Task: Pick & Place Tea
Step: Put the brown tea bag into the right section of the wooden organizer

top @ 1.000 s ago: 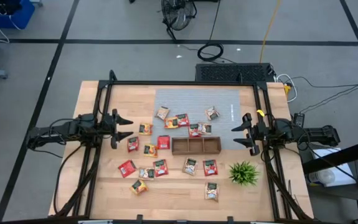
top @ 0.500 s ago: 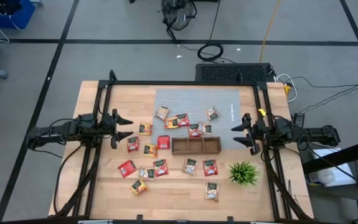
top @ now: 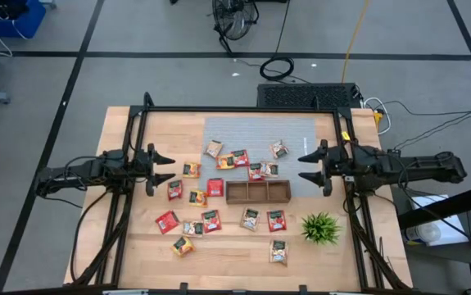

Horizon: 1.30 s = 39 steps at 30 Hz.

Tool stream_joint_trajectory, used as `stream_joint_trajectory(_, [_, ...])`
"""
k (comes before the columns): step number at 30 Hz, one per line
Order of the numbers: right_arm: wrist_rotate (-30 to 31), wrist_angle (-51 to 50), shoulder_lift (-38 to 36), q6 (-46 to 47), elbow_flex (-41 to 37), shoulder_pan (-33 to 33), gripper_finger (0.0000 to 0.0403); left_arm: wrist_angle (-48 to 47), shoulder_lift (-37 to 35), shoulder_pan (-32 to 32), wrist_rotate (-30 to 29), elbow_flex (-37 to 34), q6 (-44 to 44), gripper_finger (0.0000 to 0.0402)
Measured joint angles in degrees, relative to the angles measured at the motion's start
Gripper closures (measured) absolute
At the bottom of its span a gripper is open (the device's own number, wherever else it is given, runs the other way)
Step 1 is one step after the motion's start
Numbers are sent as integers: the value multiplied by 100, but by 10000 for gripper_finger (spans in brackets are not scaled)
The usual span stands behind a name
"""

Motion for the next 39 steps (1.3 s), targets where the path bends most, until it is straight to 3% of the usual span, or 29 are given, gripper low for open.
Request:
stream_joint_trajectory(13, [355,-1525,1336,-427,1725,-2,183,0,0,1,-2,0,-1,149])
stream_joint_trajectory(18, [1027,-2519,1672,-581,2516,-2,194,0,0,0,-1,0,0,149])
stream_joint_trajectory(26, [1820,-3319,2506,-1691,3614,-4,182,0,0,1,-2,-1,-1,149])
stream_joint_trajectory(34, [1771,-4155,3208,-2152,4357,-190,181,-1,0,-1,0,0,0,149])
stream_joint_trajectory(39, [1096,-4567,3469,-2205,4588,-502,181,0,-2,1,0,0,1,149])
